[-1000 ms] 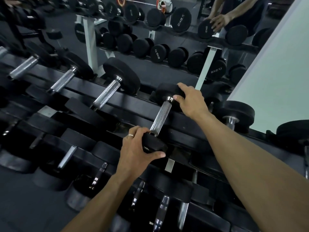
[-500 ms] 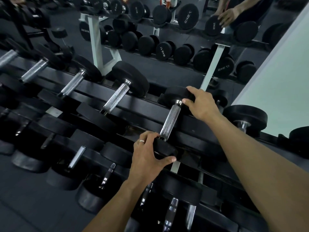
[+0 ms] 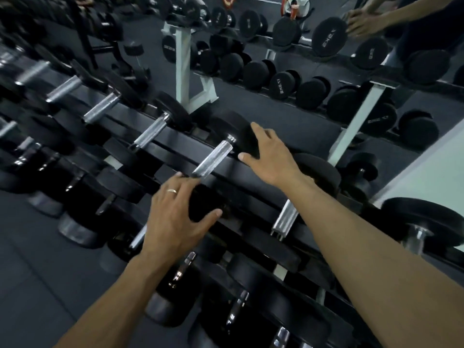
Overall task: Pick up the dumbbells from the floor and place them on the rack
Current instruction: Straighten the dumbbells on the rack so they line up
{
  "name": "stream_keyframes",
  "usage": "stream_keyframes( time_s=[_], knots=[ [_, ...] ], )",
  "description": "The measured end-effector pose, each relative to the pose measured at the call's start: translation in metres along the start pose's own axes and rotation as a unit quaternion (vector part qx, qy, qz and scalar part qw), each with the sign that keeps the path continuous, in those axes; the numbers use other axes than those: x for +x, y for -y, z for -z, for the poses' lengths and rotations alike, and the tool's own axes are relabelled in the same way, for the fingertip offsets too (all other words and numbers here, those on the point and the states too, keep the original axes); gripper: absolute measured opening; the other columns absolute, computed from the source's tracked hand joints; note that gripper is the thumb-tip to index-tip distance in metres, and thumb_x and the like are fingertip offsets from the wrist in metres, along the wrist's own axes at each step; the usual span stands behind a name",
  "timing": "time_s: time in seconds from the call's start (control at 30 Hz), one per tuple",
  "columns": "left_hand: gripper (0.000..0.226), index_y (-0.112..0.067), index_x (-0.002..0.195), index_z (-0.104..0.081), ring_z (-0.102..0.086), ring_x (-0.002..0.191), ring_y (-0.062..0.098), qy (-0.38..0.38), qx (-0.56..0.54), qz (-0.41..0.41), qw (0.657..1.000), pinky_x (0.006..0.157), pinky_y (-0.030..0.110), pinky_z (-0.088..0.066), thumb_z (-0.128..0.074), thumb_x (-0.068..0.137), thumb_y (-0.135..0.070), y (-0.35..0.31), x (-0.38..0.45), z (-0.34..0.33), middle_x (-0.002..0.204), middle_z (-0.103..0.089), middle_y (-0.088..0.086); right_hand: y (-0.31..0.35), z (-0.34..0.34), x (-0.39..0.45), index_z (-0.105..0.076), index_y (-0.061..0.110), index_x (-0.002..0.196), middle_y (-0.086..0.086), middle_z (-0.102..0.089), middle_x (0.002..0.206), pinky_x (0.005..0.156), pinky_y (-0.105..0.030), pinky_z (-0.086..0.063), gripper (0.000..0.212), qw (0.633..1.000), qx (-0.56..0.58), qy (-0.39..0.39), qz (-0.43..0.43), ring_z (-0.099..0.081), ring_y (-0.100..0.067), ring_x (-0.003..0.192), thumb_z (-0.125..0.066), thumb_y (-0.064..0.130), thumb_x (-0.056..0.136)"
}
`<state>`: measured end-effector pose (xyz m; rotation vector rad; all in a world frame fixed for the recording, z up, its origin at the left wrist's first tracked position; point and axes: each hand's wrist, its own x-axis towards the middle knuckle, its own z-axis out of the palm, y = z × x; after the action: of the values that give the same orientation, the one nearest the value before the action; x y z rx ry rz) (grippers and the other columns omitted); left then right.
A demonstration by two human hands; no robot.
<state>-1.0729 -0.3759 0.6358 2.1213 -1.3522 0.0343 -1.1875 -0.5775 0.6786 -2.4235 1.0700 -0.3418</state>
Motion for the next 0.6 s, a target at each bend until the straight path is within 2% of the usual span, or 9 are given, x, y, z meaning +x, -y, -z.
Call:
stream_keyframes(
  time_s=[0.1, 0.17, 0.23, 0.27, 0.33, 0.4, 0.6],
  knots=[
    [0.094, -0.016, 0.141, -0.043, -0.021, 0.144, 0.025, 0.066, 0.008, 0.049, 0.997, 0.116, 0.042, -0.027, -0.085, 0.063, -0.048, 0.024, 0.019, 0.006, 0.146, -0.039, 0.006, 0.010, -0.006, 0.017, -0.015, 0.015, 0.153, -0.016, -0.032, 0.152, 0.110, -0.043, -0.034, 0.075, 0.999, 0.029, -0.008, -0.013, -0.039, -0.034, 0.135, -0.058, 0.032, 0.094],
    [0.107, -0.020, 0.146, -0.035, -0.008, 0.148, 0.026, 0.125, 0.004, 0.072, 0.990, 0.119, 0.042, -0.020, -0.088, 0.058, -0.048, 0.038, 0.034, 0.005, 0.154, -0.026, 0.005, 0.009, -0.008, 0.025, -0.021, 0.014, 0.151, -0.018, -0.039, 0.147, 0.107, -0.043, -0.035, 0.068, 0.999, 0.024, -0.022, -0.013, -0.042, -0.036, 0.132, -0.057, 0.027, 0.095],
    [0.118, -0.026, 0.147, -0.032, -0.007, 0.148, 0.030, 0.159, 0.004, 0.095, 0.983, 0.119, 0.046, -0.019, -0.088, 0.048, -0.056, 0.049, 0.048, 0.006, 0.155, -0.022, 0.005, 0.006, -0.011, 0.030, -0.028, 0.014, 0.148, -0.018, -0.047, 0.140, 0.104, -0.045, -0.038, 0.061, 0.999, 0.024, -0.030, -0.003, -0.047, -0.036, 0.126, -0.057, 0.023, 0.095],
    [0.122, -0.028, 0.146, -0.033, -0.012, 0.146, 0.031, 0.168, 0.005, 0.105, 0.980, 0.118, 0.047, -0.022, -0.086, 0.042, -0.063, 0.052, 0.053, 0.006, 0.154, -0.023, 0.004, 0.005, -0.011, 0.031, -0.029, 0.014, 0.147, -0.017, -0.049, 0.138, 0.103, -0.045, -0.039, 0.059, 0.999, 0.023, -0.030, 0.001, -0.048, -0.036, 0.124, -0.057, 0.023, 0.095],
    [0.123, -0.028, 0.141, -0.037, -0.030, 0.137, 0.027, 0.165, 0.008, 0.112, 0.980, 0.112, 0.045, -0.034, -0.075, 0.032, -0.074, 0.056, 0.057, 0.006, 0.147, -0.029, 0.002, 0.002, -0.011, 0.035, -0.030, 0.014, 0.146, -0.017, -0.051, 0.135, 0.102, -0.047, -0.040, 0.059, 0.999, 0.014, -0.027, 0.012, -0.049, -0.036, 0.122, -0.058, 0.023, 0.094],
    [0.120, -0.025, 0.135, -0.041, -0.037, 0.126, 0.025, 0.149, 0.012, 0.113, 0.982, 0.105, 0.045, -0.041, -0.071, 0.031, -0.076, 0.055, 0.057, 0.005, 0.138, -0.033, -0.001, 0.001, -0.009, 0.038, -0.030, 0.014, 0.145, -0.017, -0.052, 0.134, 0.101, -0.048, -0.041, 0.059, 1.000, -0.001, -0.022, 0.020, -0.050, -0.037, 0.121, -0.058, 0.023, 0.094],
    [0.111, -0.022, 0.134, -0.042, -0.030, 0.130, 0.028, 0.107, 0.023, 0.115, 0.987, 0.107, 0.039, -0.037, -0.085, 0.041, -0.064, 0.040, 0.046, -0.005, 0.141, -0.031, -0.001, 0.000, -0.007, 0.045, -0.028, 0.019, 0.145, -0.014, -0.055, 0.132, 0.099, -0.047, -0.043, 0.059, 1.000, 0.005, 0.002, 0.010, -0.053, -0.036, 0.119, -0.058, 0.025, 0.095]
  ],
)
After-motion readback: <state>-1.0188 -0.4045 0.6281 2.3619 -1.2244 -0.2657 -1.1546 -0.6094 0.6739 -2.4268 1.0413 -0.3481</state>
